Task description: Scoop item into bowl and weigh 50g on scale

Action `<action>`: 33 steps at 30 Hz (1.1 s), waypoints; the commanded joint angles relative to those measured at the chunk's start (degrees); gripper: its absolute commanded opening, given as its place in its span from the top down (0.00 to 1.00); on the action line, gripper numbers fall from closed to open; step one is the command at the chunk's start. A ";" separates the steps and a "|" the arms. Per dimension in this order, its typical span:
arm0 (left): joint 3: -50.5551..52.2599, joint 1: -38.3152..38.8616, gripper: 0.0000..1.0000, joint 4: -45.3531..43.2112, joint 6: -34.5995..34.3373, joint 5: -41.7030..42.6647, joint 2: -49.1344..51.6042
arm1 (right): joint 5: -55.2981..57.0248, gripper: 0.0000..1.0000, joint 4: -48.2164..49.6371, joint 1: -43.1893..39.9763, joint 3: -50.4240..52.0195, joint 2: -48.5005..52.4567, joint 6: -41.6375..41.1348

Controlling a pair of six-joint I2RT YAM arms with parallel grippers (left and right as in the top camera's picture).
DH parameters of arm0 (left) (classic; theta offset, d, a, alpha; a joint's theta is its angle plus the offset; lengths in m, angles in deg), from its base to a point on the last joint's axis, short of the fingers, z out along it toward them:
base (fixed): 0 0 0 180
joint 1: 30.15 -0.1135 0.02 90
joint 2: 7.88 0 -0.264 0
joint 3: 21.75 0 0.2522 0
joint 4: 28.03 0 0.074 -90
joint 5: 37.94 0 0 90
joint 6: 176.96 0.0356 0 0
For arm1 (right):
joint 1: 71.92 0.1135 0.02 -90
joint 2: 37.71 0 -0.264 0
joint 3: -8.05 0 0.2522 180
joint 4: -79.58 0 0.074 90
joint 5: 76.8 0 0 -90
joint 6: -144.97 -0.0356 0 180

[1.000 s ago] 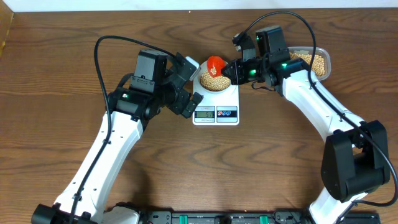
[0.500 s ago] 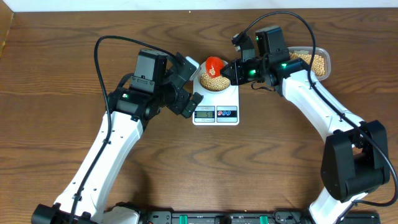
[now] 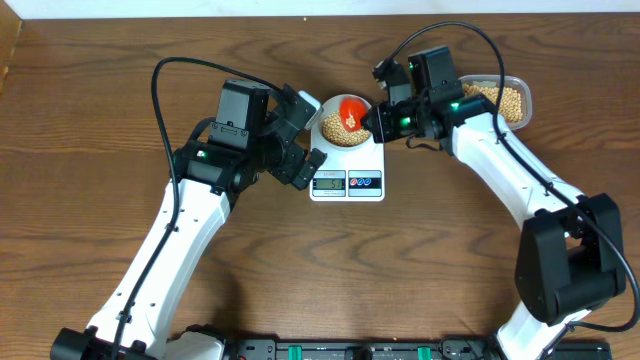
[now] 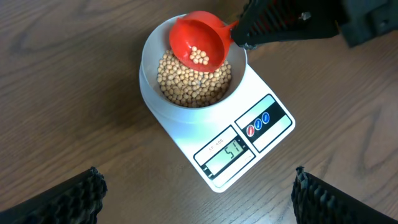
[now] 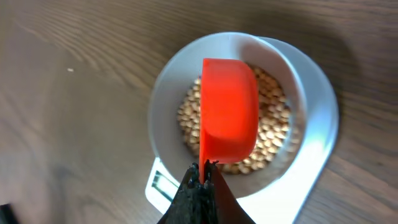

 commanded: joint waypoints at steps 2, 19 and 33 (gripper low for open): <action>0.13 -0.02 0.02 0.07 0.13 -0.37 0.44 | 6.71 0.99 -0.02 2.05 0.37 1.09 3.28; 0.13 -0.02 0.02 0.04 0.13 -0.37 0.44 | 13.62 0.99 -2.19 8.59 0.37 1.53 5.99; 0.13 -0.02 0.02 0.04 0.13 -0.37 0.44 | 7.69 0.99 -2.49 7.54 0.37 1.55 4.63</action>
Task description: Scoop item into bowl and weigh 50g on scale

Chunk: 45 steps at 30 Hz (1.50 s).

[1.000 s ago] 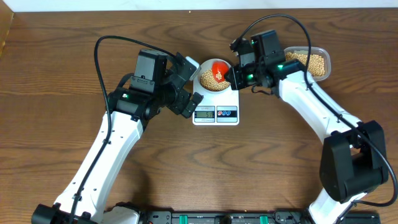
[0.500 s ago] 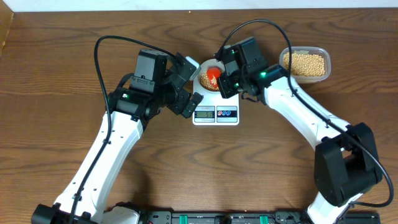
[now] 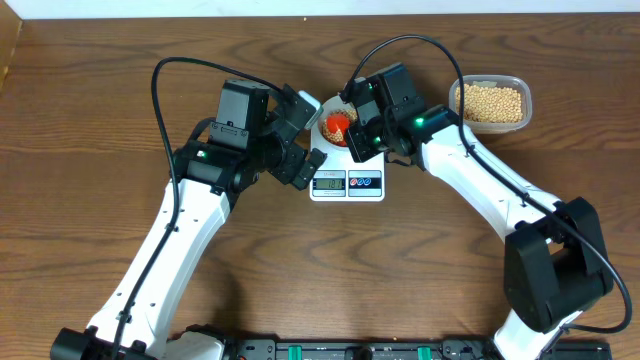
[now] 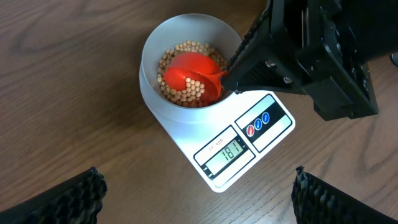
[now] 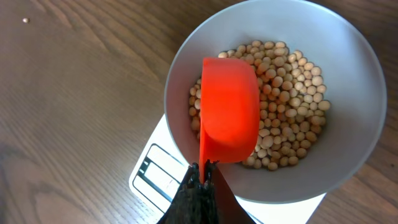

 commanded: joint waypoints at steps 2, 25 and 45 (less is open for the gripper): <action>0.11 -0.02 0.02 0.07 0.13 -0.37 0.44 | -3.96 0.99 -0.22 -1.01 0.37 1.51 -0.39; 0.13 -0.02 0.02 0.09 0.13 -0.37 0.44 | -19.28 0.99 4.57 -8.59 0.37 1.51 -6.84; 0.13 -0.02 0.02 0.09 0.13 -0.37 0.44 | -21.14 0.99 5.31 -9.44 0.37 1.49 -8.41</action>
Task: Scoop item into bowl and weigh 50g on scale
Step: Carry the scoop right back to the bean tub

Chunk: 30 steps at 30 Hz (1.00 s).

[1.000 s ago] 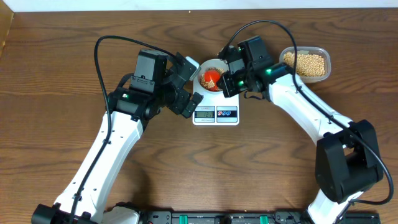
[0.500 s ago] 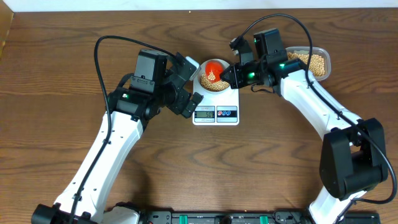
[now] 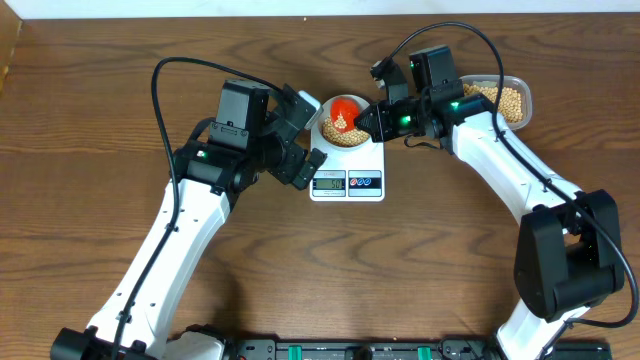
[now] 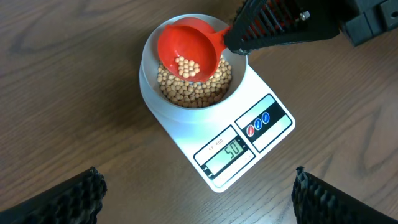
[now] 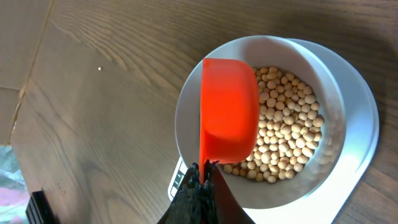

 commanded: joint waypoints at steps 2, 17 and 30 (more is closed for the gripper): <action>0.13 -0.02 0.02 0.07 0.13 -0.37 0.44 | -4.90 0.99 1.57 -0.52 0.35 0.61 -2.40; 0.13 -0.02 0.02 0.04 0.13 -0.37 0.44 | -14.01 0.99 5.40 -6.73 0.35 -0.04 -8.55; 0.11 -0.02 0.02 0.07 0.13 -0.37 0.44 | -10.73 0.99 5.11 -14.60 0.33 -7.39 -8.55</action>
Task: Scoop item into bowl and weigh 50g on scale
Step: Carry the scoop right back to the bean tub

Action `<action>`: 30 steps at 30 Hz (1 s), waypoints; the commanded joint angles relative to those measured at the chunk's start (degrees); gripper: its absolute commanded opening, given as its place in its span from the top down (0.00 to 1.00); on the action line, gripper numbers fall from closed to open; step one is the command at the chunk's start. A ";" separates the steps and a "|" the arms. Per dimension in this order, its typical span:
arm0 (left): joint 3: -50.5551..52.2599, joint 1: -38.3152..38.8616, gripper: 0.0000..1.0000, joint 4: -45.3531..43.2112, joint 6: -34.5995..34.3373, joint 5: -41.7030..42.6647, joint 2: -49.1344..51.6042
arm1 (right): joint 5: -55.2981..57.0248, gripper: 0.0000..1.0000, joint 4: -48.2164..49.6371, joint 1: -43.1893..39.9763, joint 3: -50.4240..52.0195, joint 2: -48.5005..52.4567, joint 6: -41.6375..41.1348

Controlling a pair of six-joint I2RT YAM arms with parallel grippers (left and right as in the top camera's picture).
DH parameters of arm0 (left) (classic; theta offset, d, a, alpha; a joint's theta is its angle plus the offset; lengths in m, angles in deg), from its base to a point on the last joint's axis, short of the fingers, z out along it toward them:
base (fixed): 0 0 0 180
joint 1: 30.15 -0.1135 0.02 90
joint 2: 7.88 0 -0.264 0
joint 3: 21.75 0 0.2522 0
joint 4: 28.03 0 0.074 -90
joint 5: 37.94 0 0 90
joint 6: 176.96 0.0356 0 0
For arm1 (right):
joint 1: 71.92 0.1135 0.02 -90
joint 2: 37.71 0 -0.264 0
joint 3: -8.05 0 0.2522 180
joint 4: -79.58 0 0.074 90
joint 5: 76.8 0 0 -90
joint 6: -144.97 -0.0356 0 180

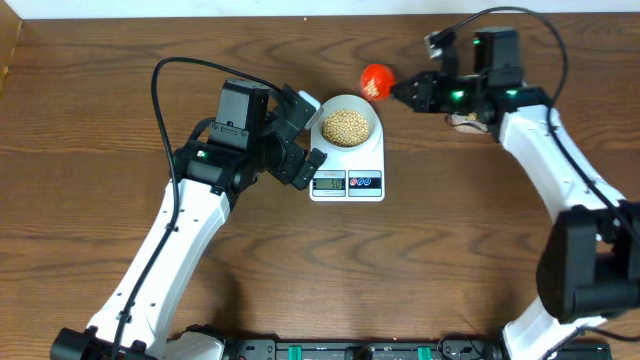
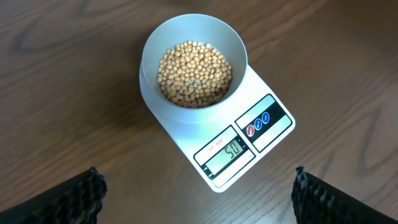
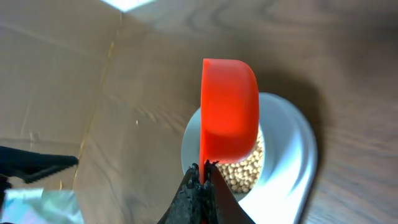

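A white bowl [image 1: 347, 127] of beans stands on the white scale [image 1: 347, 182]; in the left wrist view the bowl [image 2: 193, 70] is full of beans and the scale's display [image 2: 225, 151] reads 50. My right gripper [image 1: 412, 92] is shut on the handle of the red scoop [image 1: 376, 80], held up to the right of the bowl with a few beans in it. In the right wrist view the scoop [image 3: 229, 118] hides part of the bowl. My left gripper [image 1: 303, 128] stands open just left of the scale, nothing between its fingers [image 2: 74, 198].
The container of beans at the back right is mostly hidden behind my right arm [image 1: 520, 110]. The left arm [image 1: 190, 210] reaches in from the front left.
My right gripper has lifted the red scoop out from over the bowl and now holds it up and to the right. The display still reads 50. The left arm has not moved.
The scoop hung over the bowl with a few beans and the display read 51. Then it lay down among the beans, reading 181. Then it was above the bowl with beans in it, reading 50. Now it is clear of the bowl.
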 commanded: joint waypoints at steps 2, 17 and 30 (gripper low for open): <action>0.13 -0.02 0.02 0.07 0.13 -0.37 0.44 | 0.04 0.99 -0.55 -3.76 0.31 -4.96 -0.39; 0.13 -0.02 0.02 0.07 0.13 -0.37 0.44 | 11.61 0.99 -13.44 -14.16 0.31 -10.03 4.46; 0.11 -0.02 0.02 0.07 0.13 -0.37 0.44 | 25.77 0.99 -19.54 -15.52 0.31 -11.32 11.30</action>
